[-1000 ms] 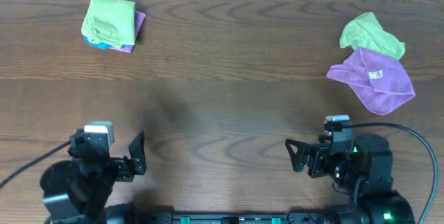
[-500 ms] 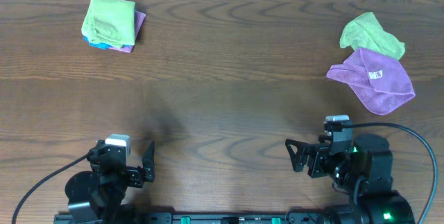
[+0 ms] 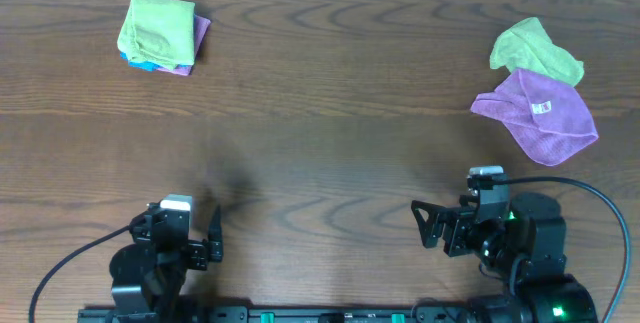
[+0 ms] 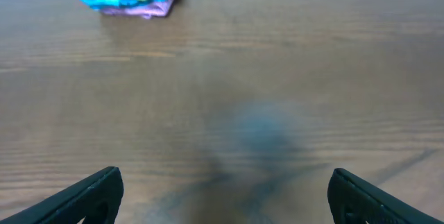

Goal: Fold the cloth

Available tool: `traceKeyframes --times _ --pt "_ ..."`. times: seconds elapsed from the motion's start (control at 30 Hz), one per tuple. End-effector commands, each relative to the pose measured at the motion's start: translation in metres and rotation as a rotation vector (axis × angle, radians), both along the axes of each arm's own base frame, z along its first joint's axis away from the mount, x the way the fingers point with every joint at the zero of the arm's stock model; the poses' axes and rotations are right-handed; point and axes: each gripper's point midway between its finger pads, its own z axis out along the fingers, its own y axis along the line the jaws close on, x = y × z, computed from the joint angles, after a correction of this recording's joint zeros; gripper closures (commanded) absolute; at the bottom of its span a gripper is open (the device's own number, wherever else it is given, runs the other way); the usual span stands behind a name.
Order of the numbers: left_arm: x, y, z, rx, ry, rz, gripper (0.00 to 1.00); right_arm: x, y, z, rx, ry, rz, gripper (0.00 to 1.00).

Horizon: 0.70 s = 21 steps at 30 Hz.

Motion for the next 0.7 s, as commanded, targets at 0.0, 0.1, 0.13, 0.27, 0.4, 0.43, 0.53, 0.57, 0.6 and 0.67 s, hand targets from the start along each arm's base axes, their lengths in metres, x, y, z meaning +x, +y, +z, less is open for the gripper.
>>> traceKeyframes --times 0.0,0.1,0.13,0.27,0.4,0.43,0.53,0.57,0.6,0.67 --pt "0.0 0.001 -0.001 0.027 -0.009 -0.003 0.05 0.0 -0.002 0.001 0.007 0.001 -0.017 0.01" --pt "-0.001 0.002 -0.003 0.036 0.0 0.001 0.05 0.0 -0.002 0.001 0.007 0.001 -0.017 0.01" --pt "-0.001 0.002 -0.003 0.037 0.003 0.002 0.05 0.0 -0.002 0.001 0.007 0.001 -0.017 0.01" --pt "-0.003 0.0 -0.007 0.041 0.016 -0.01 0.05 0.0 -0.002 0.001 0.007 0.001 -0.017 0.01" --pt "-0.004 -0.001 -0.017 0.04 0.044 -0.02 0.05 0.0 -0.002 0.001 0.007 0.001 -0.016 0.01" --pt "-0.004 -0.001 -0.019 0.04 0.049 -0.019 0.05 0.0 -0.002 0.001 0.007 0.001 -0.016 0.01" --pt "-0.004 0.001 -0.027 0.046 0.068 -0.009 0.05 0.0 -0.002 0.001 0.007 0.001 -0.017 0.01" --pt "-0.004 0.002 -0.032 0.05 0.08 -0.003 0.05 0.0 -0.002 0.001 0.007 0.001 -0.017 0.01" --pt "-0.004 0.003 -0.035 0.053 0.088 0.0 0.05 0.0 -0.002 0.001 0.007 0.001 -0.017 0.01" --pt "-0.005 0.003 -0.041 0.054 0.103 0.002 0.05 0.0 -0.002 0.001 0.007 0.001 -0.017 0.01"
